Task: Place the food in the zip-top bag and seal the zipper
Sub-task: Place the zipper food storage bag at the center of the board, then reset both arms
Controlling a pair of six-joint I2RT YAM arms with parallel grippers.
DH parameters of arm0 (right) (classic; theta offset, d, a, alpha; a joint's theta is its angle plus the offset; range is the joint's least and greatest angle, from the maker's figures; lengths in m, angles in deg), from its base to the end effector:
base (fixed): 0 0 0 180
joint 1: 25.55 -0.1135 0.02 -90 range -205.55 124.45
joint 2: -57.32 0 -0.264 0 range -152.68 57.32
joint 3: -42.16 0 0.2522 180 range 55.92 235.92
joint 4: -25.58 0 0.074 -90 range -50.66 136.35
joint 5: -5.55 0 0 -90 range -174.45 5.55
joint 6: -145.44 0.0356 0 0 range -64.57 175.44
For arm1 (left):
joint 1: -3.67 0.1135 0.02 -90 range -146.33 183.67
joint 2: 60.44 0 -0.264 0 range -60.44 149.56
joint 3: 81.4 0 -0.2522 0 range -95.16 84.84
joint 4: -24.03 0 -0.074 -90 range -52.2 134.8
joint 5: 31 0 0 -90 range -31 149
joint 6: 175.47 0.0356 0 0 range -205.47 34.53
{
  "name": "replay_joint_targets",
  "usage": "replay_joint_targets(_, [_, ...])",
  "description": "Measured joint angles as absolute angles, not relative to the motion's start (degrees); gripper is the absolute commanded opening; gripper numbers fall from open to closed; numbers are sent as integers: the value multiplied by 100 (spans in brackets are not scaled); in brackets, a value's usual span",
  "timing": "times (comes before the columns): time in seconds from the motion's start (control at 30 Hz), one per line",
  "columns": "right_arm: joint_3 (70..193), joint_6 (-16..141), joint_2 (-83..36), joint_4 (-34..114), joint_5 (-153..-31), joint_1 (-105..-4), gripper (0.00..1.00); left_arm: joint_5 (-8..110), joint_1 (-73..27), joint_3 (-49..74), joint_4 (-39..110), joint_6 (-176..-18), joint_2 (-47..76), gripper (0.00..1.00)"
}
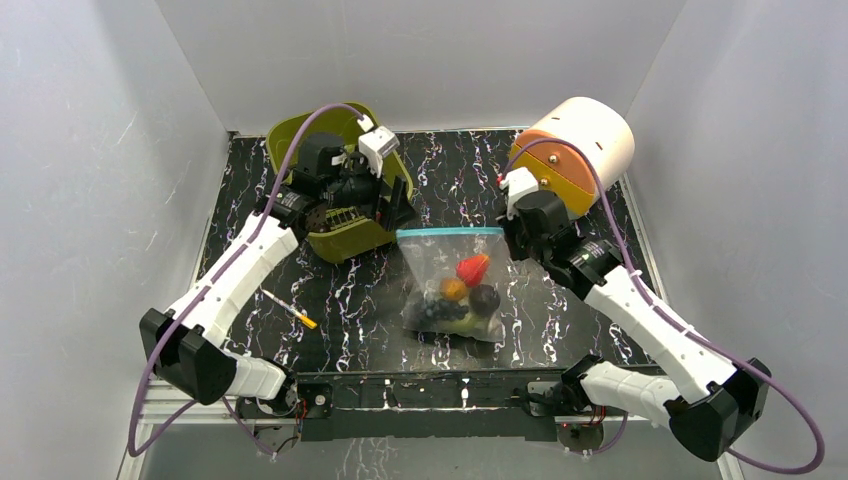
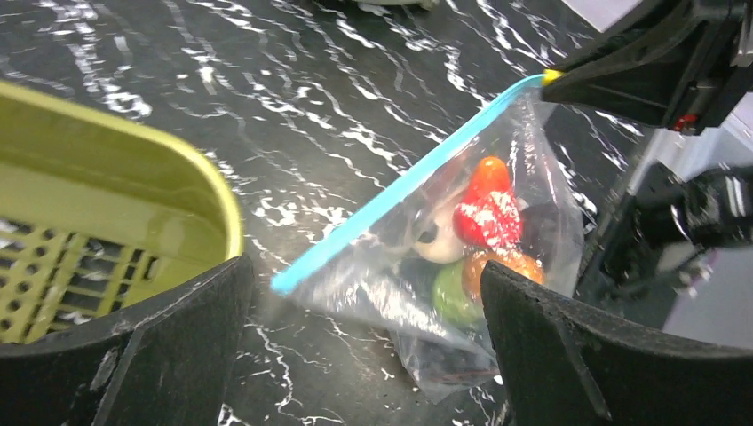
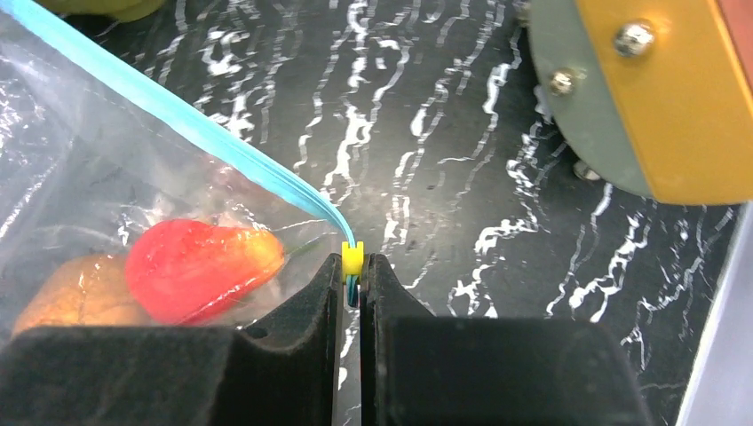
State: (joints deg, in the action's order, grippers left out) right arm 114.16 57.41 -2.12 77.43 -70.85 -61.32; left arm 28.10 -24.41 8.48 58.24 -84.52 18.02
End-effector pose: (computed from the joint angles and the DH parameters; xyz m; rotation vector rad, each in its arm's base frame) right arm 0.1801 0.1195 0.3269 -0.5281 2.1720 0.0902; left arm 0.2656 -0.1624 0.3830 0.8439 1.8124 -0.8360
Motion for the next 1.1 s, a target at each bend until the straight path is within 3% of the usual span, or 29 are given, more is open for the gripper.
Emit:
replay_joint_targets(0.07, [11416, 5717, -284, 7699, -7100, -5852, 13, 3212, -2441, 664, 5973, -8533, 1802, 98])
replay_joint_targets(0.27, [11496, 5660, -468, 7669, -7041, -5651, 62, 3805, -2432, 651, 6087, -8763, 1680, 98])
replay_joint_targets(0.37, [11713, 5636, -483, 7662, -7155, -5651, 96, 3877, -2430, 975, 5813, -8892, 1286, 98])
replay_joint_targets(0.67, [12515, 6318, -422, 7389, -7349, -5653, 98, 4071, -2430, 1165, 5346, -9270, 351, 98])
replay_joint_targets(1.1, [12535, 7212, 398, 6720, -7104, -5655, 98, 6084, -2430, 890, 5984, -10609, 279, 98])
